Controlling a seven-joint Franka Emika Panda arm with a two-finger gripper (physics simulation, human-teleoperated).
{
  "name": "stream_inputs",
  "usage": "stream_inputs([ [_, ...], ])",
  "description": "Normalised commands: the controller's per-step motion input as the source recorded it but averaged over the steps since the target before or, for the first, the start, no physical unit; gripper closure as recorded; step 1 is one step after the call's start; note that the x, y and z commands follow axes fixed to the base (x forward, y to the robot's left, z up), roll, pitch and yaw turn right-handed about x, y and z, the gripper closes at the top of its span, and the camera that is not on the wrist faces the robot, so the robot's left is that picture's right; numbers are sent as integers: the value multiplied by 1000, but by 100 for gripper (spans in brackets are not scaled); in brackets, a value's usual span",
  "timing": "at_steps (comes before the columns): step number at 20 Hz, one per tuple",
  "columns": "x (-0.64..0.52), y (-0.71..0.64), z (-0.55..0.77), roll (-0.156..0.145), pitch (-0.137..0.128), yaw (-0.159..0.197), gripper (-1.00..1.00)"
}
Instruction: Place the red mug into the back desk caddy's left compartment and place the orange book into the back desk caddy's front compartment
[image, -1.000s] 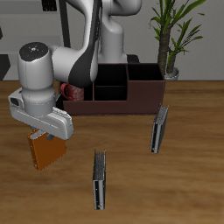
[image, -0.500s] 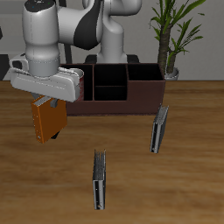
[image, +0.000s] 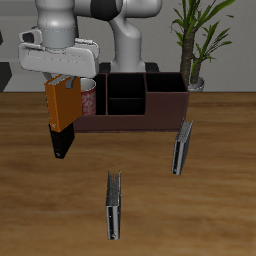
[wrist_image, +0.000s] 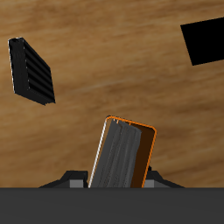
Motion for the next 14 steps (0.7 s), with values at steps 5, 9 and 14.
stream_inputs([
  [5, -516, 334, 198, 43, 1, 56, 100],
  [9, -513, 192, 161, 37, -28, 52, 100],
  [14, -427, 71, 46, -17, 17, 49, 100],
])
